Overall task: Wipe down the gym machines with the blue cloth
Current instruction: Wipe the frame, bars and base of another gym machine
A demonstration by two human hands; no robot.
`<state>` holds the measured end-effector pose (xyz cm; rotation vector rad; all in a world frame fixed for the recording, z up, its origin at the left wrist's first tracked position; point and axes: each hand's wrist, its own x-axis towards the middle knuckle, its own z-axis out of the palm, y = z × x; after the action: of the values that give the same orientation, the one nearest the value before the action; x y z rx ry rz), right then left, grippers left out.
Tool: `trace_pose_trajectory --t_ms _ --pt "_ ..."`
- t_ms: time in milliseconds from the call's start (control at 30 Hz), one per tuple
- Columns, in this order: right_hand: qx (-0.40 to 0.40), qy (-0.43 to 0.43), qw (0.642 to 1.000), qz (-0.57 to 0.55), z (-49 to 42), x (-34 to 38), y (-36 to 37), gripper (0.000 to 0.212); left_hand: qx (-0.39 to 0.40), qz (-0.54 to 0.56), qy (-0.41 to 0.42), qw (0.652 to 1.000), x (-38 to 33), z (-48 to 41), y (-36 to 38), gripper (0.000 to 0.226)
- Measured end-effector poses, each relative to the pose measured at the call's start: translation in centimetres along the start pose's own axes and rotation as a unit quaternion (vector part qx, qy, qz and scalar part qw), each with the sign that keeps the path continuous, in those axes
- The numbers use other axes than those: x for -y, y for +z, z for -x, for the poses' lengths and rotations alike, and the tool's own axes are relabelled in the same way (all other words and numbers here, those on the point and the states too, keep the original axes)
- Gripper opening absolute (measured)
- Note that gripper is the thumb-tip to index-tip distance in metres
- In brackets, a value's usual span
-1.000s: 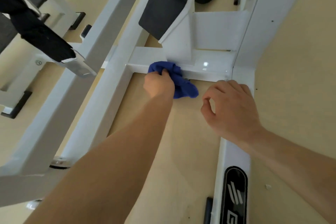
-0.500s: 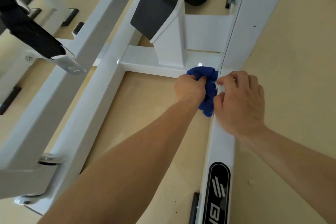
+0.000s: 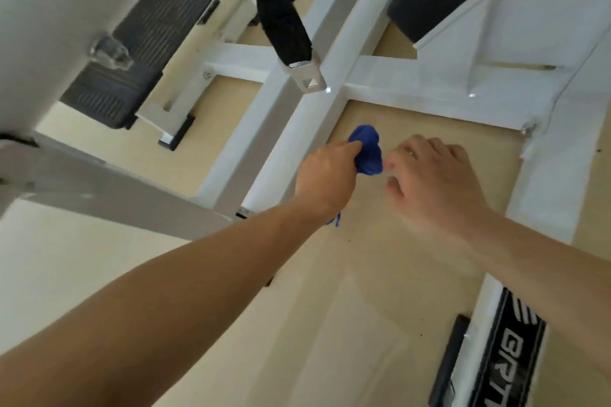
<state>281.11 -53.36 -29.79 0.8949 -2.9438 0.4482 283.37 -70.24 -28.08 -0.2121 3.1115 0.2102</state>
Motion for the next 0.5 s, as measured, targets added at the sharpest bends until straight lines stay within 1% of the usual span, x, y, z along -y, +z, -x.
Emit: trace_pose_trajectory --t_ms 67,100,133,200,267,333,433,500 --pt "0.018 -0.006 0.999 -0.028 -0.4 1.5 0.5 0.025 -0.067 -0.086 0.035 0.993 2.3 1.6 -0.8 0.025" --pt "0.024 -0.005 0.999 -0.041 -0.5 2.0 0.7 0.024 -0.081 -0.121 0.028 0.989 3.3 2.2 -0.9 0.028" --pt "0.03 0.001 0.998 -0.055 -0.6 2.3 0.9 0.024 -0.072 -0.149 0.005 0.986 4.2 2.9 -0.8 0.031" --pt "0.038 0.012 0.996 -0.075 -0.6 2.6 1.4 0.024 -0.03 -0.172 -0.069 0.982 5.8 4.3 0.4 0.045" --pt "0.053 0.019 0.994 -0.09 -0.2 2.6 1.9 0.025 0.015 -0.151 -0.142 0.978 6.7 6.2 2.0 0.062" --pt "0.065 0.02 0.992 -0.102 0.2 2.5 2.2 0.026 0.046 -0.105 -0.178 0.977 6.8 7.5 3.7 0.077" --pt "0.085 0.02 0.99 -0.112 0.8 2.2 2.9 0.024 0.043 -0.067 -0.16 0.984 7.0 6.6 5.1 0.085" --pt "0.097 0.031 0.987 -0.127 0.8 2.0 3.1 0.021 0.034 -0.062 -0.125 0.99 7.4 3.9 5.2 0.078"
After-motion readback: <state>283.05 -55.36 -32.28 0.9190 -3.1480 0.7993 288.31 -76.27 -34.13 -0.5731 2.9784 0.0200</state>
